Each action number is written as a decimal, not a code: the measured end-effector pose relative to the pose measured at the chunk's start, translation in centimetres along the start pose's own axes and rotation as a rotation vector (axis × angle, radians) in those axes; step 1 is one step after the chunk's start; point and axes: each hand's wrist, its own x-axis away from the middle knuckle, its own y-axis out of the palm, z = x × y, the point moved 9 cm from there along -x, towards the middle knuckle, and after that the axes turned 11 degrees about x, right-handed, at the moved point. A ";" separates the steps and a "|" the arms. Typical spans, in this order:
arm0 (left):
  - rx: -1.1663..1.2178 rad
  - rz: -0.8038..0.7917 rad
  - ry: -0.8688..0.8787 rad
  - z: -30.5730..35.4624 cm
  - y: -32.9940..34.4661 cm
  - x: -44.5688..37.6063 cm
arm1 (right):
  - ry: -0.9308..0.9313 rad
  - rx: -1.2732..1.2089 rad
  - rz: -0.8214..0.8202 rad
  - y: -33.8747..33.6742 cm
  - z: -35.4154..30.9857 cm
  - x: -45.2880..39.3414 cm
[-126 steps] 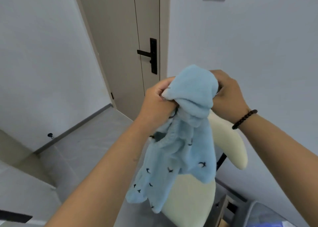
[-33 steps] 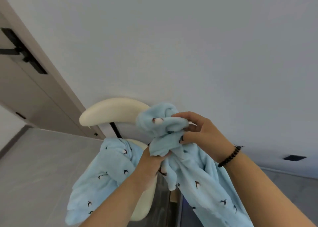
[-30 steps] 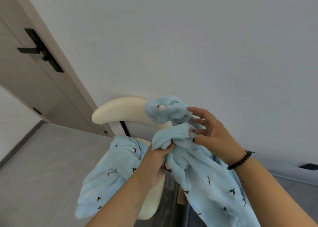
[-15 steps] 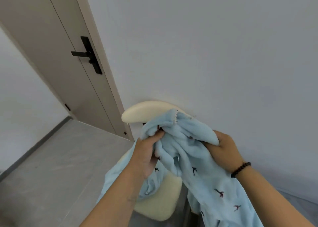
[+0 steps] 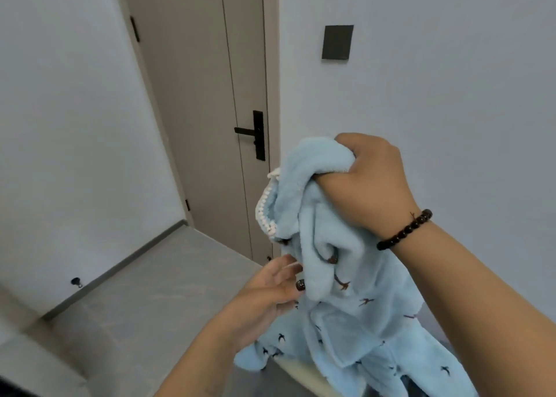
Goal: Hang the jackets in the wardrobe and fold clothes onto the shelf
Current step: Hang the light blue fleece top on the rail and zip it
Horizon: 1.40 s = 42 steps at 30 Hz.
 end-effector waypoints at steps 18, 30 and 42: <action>0.116 0.785 0.621 15.0 -19.2 26.3 | -0.108 -0.422 -0.490 19.9 -22.5 4.9; -0.162 1.198 0.447 17.8 -25.3 35.7 | -0.483 -0.356 -0.843 35.7 -28.0 14.4; -0.636 1.935 0.078 18.0 -27.2 49.1 | -0.643 -0.561 -0.850 39.9 -38.7 14.7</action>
